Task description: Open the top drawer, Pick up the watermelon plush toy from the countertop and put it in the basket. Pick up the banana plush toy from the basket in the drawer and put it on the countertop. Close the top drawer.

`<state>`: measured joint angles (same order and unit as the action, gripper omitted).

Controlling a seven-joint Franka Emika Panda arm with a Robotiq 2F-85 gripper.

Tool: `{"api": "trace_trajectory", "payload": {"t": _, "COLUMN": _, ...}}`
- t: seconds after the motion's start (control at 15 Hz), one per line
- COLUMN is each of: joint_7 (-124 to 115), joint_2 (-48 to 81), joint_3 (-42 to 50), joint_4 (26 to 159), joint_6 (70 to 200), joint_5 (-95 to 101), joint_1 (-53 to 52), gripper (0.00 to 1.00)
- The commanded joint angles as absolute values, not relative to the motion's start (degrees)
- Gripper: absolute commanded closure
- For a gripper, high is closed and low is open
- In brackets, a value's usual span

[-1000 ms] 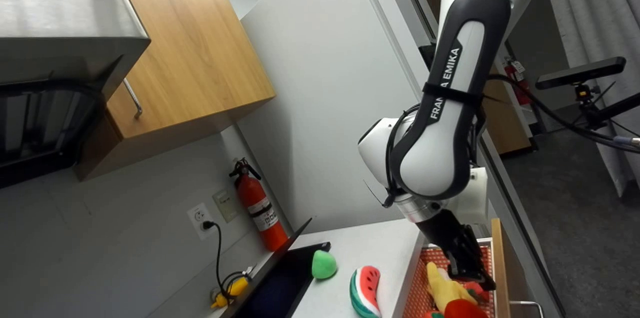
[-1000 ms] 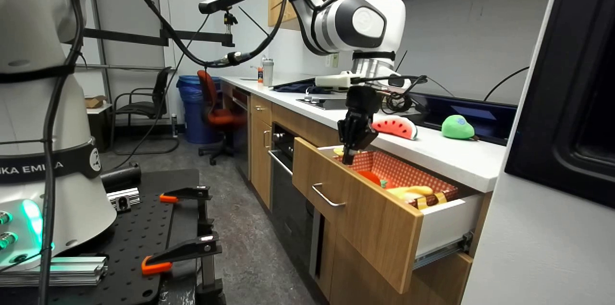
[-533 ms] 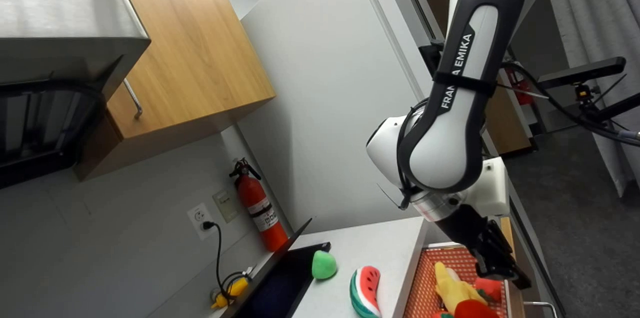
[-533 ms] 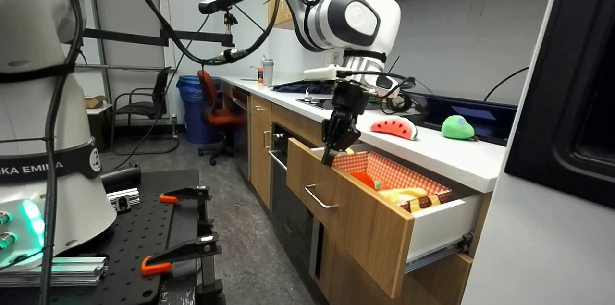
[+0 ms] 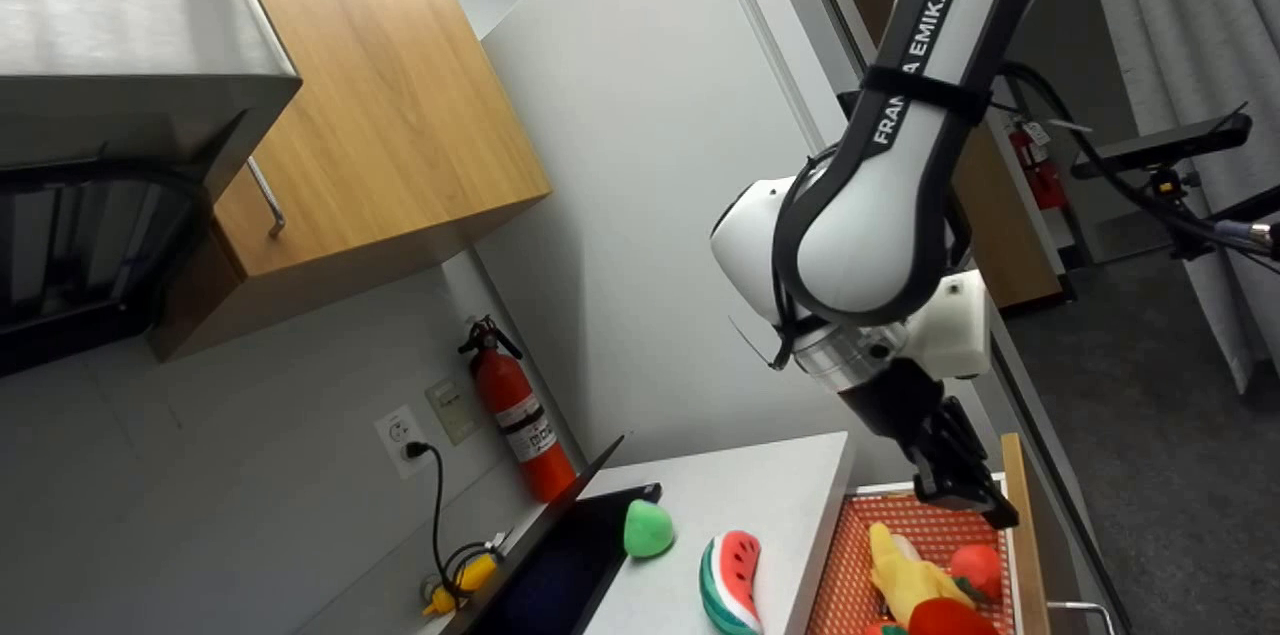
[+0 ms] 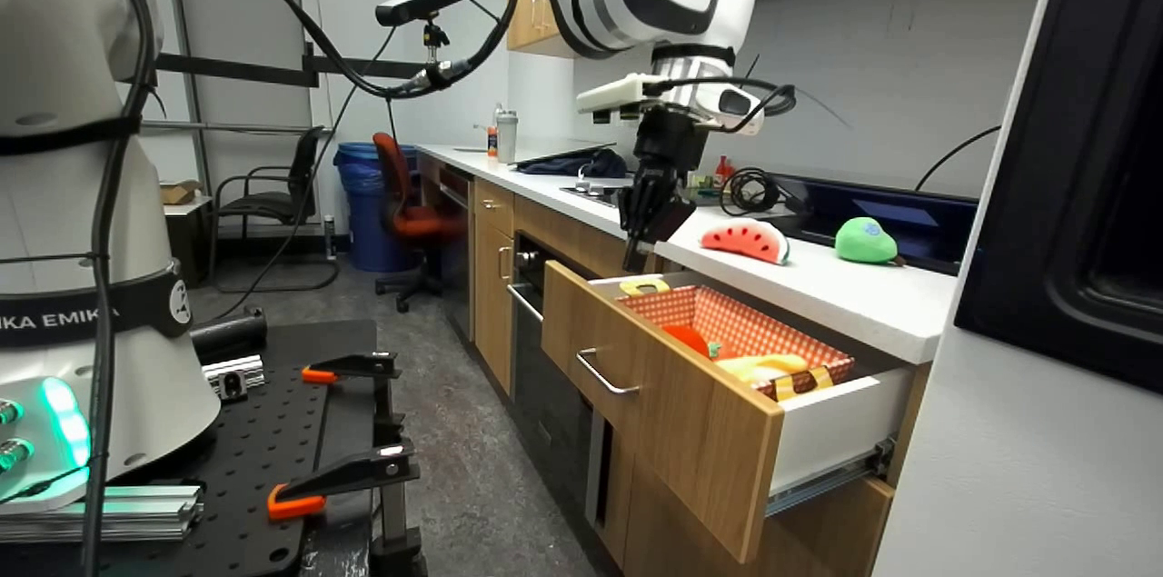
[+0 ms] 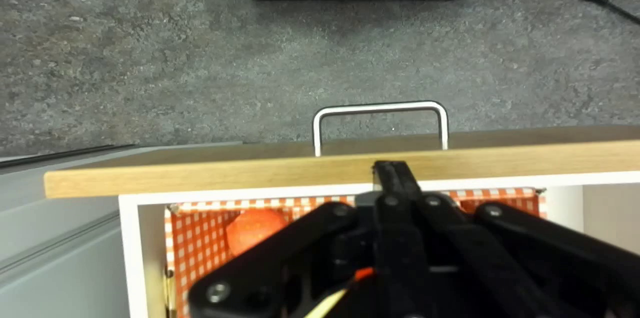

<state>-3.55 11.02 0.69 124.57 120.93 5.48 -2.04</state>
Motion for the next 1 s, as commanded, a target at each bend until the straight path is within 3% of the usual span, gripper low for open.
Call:
{"api": "trace_trajectory", "payload": {"t": 0.0, "joint_7": -5.29, "joint_2": 7.8, "joint_3": 0.38, "joint_4": 123.84, "joint_6": 120.99, "joint_5": 7.03, "joint_1": -2.21, "gripper": 1.0}}
{"api": "trace_trajectory", "payload": {"t": 0.93, "joint_7": -7.49, "joint_2": 13.59, "joint_3": 0.38, "joint_4": 122.09, "joint_6": 132.35, "joint_5": 7.83, "joint_1": -2.64, "gripper": 1.0}}
